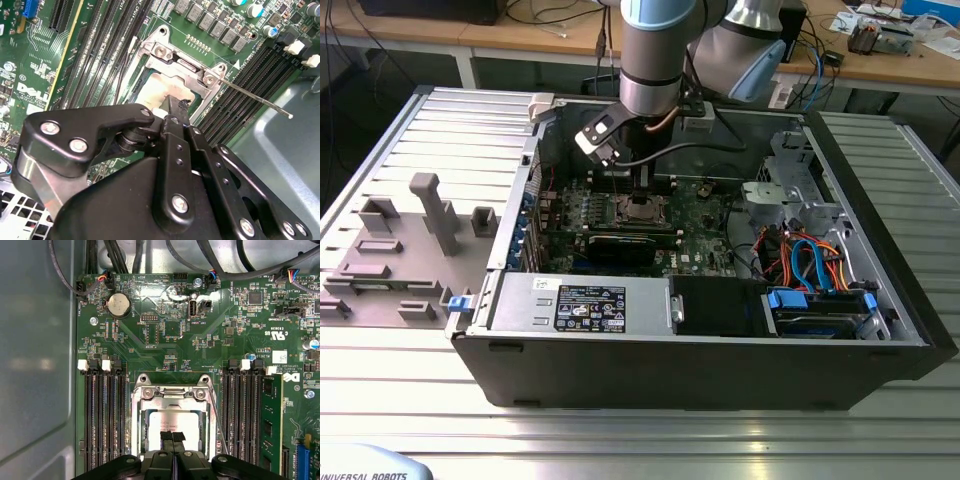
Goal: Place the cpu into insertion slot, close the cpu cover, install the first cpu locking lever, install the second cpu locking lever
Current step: 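Install the first cpu locking lever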
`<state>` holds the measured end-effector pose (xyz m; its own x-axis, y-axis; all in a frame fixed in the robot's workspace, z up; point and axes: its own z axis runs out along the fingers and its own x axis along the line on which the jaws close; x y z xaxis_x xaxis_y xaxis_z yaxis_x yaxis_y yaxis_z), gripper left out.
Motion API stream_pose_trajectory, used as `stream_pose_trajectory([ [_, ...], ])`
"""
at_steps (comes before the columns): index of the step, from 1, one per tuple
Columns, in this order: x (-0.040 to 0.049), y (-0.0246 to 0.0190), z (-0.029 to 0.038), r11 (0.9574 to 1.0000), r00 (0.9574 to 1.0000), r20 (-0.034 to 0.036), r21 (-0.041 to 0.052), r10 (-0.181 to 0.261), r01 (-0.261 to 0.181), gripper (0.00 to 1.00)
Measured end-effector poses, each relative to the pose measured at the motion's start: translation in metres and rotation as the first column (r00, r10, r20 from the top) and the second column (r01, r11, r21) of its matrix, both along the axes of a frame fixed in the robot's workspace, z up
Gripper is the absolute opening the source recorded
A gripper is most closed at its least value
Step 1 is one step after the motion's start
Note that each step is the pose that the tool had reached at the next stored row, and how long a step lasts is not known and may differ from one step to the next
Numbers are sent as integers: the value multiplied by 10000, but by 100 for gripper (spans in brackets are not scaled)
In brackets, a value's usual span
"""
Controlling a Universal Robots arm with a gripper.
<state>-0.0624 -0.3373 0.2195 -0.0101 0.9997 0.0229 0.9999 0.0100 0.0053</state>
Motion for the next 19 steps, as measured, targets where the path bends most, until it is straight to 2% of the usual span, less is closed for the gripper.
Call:
stream_pose_trajectory([
  [6, 0, 0, 34, 10000, 10000, 0, 0, 0, 0, 11],
  [19, 0, 0, 60, 10000, 10000, 0, -1, 0, 0, 11],
])
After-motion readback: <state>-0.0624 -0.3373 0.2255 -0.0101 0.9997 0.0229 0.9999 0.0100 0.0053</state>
